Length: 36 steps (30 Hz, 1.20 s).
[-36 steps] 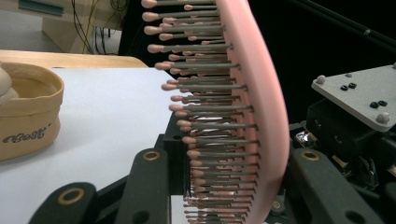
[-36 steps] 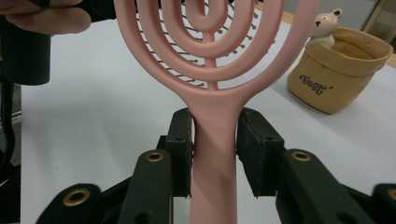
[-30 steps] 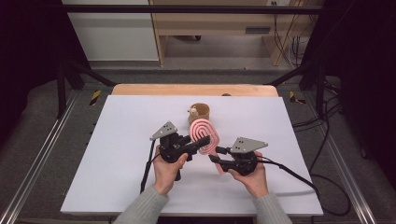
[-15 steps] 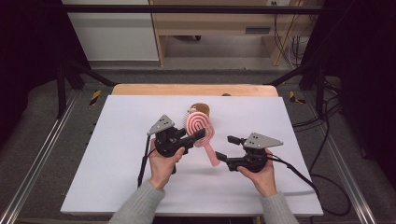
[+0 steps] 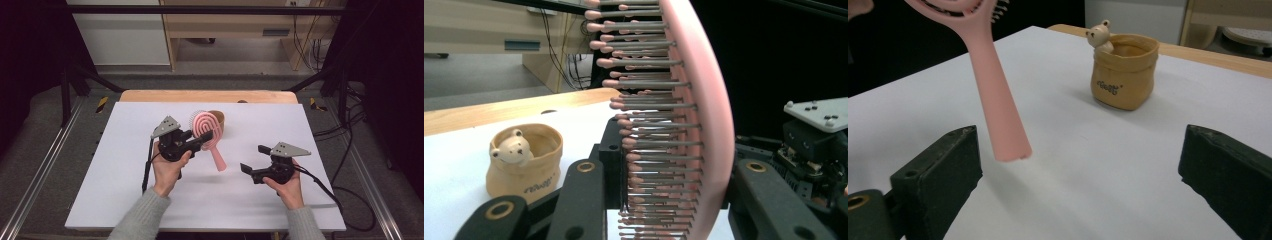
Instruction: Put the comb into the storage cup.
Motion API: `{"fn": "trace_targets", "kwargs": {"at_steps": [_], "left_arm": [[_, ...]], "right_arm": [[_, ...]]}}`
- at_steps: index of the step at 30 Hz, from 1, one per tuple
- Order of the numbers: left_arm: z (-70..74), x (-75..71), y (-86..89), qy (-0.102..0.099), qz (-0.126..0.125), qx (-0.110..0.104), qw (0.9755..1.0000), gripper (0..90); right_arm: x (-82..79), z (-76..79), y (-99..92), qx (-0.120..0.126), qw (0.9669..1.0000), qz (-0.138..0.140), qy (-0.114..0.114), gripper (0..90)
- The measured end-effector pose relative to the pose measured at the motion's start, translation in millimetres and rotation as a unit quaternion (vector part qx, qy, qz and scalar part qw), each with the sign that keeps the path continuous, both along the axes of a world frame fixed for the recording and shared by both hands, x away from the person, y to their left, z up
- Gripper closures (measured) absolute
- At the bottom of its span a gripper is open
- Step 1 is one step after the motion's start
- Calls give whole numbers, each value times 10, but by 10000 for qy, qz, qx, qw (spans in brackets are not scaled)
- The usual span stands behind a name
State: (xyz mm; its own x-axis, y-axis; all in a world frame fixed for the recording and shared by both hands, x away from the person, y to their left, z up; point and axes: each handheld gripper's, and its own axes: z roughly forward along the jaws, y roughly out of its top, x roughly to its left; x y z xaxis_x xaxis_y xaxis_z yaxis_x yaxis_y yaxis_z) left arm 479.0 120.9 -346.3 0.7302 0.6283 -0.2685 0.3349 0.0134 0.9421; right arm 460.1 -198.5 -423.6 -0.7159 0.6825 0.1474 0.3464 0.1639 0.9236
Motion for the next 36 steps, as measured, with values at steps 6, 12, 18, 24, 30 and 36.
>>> {"fn": "trace_targets", "kwargs": {"at_steps": [6,12,18,24,30,36], "left_arm": [[91,18,18,-74,42,30,10000,625],[161,49,34,-113,68,51,9999,625],[241,72,65,-165,99,59,9998,625],[320,97,103,-219,109,48,9997,625],[395,114,115,-262,137,35,9996,625],[474,151,110,-311,153,79,9994,625]], "right_arm": [[11,-62,-108,-7,9999,-23,137,3],[9,-135,-213,-138,9997,44,186,2],[16,-188,-328,-210,9994,-42,256,2],[11,-221,-430,-217,9992,-116,309,3],[11,-246,-492,-221,9992,-178,292,3],[15,-278,-519,-244,9990,-176,317,3]]}}
